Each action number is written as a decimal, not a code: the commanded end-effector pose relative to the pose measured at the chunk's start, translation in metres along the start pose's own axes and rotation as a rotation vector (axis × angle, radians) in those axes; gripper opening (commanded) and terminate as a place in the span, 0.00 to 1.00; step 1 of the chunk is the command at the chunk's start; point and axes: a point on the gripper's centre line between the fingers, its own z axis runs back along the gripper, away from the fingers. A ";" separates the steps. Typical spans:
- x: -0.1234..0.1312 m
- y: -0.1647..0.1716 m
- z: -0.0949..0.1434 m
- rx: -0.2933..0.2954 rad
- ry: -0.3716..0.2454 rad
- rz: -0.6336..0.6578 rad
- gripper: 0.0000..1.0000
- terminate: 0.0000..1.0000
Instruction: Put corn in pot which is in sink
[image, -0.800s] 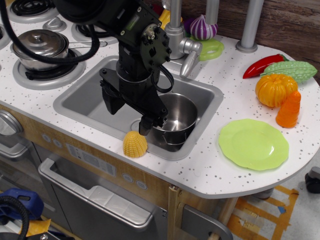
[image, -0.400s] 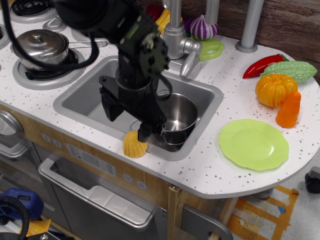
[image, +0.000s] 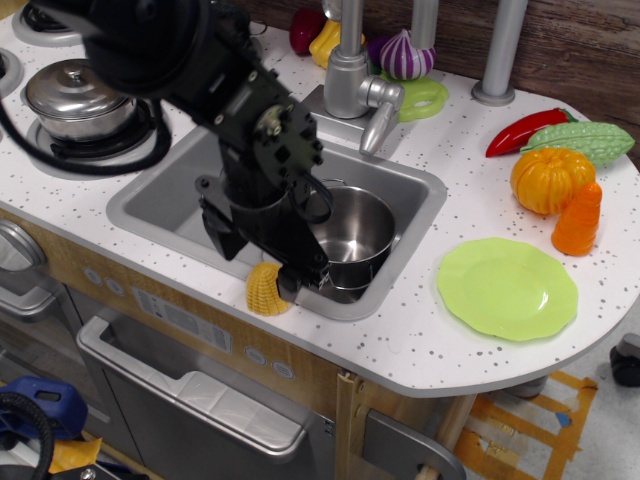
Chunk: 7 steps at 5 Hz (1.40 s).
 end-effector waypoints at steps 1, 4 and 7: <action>0.000 0.005 -0.010 -0.053 -0.071 0.017 1.00 0.00; 0.006 -0.002 -0.012 -0.072 -0.138 0.016 0.00 0.00; 0.041 0.002 0.012 0.035 -0.160 -0.075 0.00 0.00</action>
